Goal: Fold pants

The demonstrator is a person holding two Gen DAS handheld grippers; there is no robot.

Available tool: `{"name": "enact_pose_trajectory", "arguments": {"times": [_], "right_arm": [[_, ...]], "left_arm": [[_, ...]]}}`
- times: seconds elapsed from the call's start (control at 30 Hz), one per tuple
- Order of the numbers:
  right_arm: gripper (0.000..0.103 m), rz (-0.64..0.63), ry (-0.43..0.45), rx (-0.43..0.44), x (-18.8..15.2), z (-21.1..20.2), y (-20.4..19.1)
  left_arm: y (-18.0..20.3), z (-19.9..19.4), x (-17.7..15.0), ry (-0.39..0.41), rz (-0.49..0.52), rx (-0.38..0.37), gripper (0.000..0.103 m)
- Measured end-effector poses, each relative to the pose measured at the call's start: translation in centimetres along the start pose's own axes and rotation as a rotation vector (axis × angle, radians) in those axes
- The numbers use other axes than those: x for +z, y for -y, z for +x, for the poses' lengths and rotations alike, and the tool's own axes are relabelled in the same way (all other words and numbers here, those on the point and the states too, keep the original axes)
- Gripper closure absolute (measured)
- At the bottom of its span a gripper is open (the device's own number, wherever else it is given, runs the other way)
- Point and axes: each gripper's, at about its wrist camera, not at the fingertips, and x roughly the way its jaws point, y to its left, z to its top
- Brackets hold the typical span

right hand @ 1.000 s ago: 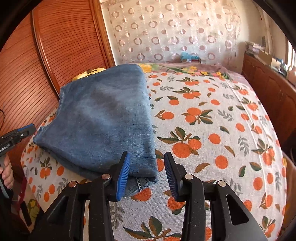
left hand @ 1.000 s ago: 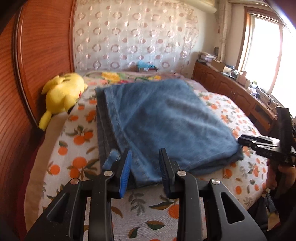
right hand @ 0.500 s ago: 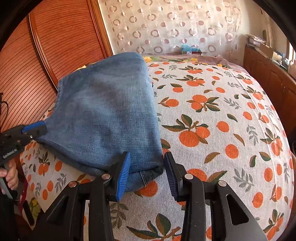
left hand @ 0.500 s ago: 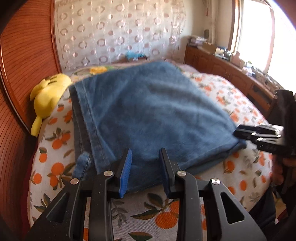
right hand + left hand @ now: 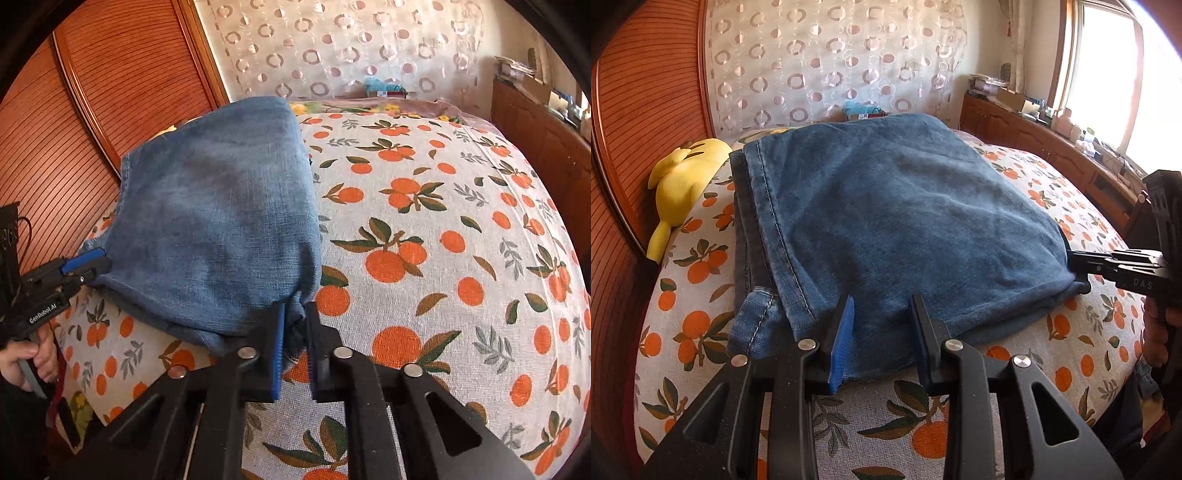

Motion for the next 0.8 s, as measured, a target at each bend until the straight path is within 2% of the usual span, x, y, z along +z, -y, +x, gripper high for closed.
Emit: {"name": "enact_pose_trajectory", "arguments": {"times": [0.17, 0.33, 0.57, 0.8], "right_arm": [[0.097, -0.007, 0.058, 0.022, 1.9, -1.8, -0.5], [0.098, -0.064, 0.135, 0.037, 4.6, -4.2, -2.8], [0.098, -0.162, 0.203, 0.098, 7.9, -5.6, -8.4], [0.098, -0.253, 0.216, 0.196, 9.2, -4.0, -15.0]], "left_arm": [[-0.6, -0.7, 0.5, -0.007, -0.042, -0.021, 0.072], [-2.1, -3.4, 1.4, 0.045, -0.066, 0.007, 0.072], [-5.2, -6.7, 1.6, 0.114, -0.118, 0.057, 0.072], [-8.7, -7.8, 0.8, 0.132, -0.196, 0.093, 0.072]]}}
